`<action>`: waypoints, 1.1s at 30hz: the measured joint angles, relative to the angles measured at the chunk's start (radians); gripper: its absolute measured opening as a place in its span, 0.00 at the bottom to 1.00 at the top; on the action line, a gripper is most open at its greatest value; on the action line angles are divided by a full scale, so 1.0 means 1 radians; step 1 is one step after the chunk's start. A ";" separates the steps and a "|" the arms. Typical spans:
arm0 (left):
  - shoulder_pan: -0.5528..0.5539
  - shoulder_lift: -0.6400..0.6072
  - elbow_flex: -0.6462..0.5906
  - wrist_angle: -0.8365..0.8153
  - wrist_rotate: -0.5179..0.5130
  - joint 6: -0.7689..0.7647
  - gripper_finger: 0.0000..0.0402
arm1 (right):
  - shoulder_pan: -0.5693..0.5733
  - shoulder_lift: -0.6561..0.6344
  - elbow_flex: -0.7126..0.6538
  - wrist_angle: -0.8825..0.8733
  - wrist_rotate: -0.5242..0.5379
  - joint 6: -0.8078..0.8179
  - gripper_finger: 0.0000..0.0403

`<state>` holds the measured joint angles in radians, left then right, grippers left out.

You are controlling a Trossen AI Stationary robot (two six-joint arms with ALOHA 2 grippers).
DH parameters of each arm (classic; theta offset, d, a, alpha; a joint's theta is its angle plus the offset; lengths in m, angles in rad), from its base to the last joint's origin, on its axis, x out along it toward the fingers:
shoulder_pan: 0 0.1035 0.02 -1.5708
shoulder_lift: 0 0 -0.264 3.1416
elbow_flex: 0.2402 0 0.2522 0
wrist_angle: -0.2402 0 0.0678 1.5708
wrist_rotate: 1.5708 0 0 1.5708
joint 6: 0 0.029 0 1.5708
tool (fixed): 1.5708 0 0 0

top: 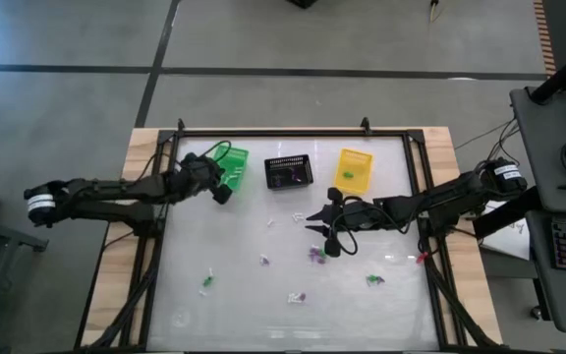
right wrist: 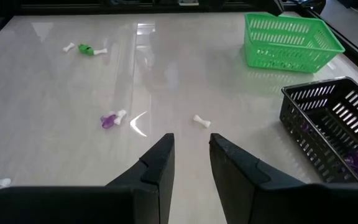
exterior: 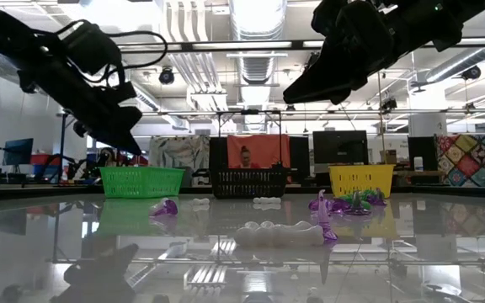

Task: Sort Halloween decoration
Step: Put the purple witch hat toy into the black basket

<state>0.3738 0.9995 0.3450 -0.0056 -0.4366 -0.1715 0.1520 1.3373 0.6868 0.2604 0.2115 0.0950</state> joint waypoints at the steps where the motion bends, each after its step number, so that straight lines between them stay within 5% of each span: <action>1: 0.002 0.004 0.005 -0.005 0.001 0.008 0.00 | 0.000 0.000 0.005 -0.003 0.000 0.004 0.24; 6: -0.019 0.000 0.054 0.007 0.032 0.041 0.00 | -0.010 -0.002 0.079 -0.183 -0.002 0.151 0.24; 12: -0.063 -0.002 0.103 0.090 0.282 0.137 0.00 | -0.033 0.010 0.253 -0.694 -0.012 0.422 0.24; 20: -0.086 -0.002 0.103 0.140 0.298 0.128 0.00 | -0.046 0.024 0.393 -1.205 -0.098 0.782 0.24; 33: -0.087 -0.002 0.099 0.191 0.298 0.133 0.00 | -0.112 0.026 0.260 -1.119 -0.107 0.890 0.41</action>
<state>0.2867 0.9970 0.4438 0.1856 -0.1387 -0.0381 0.0398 1.3628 0.9465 -0.8584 0.1050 0.9851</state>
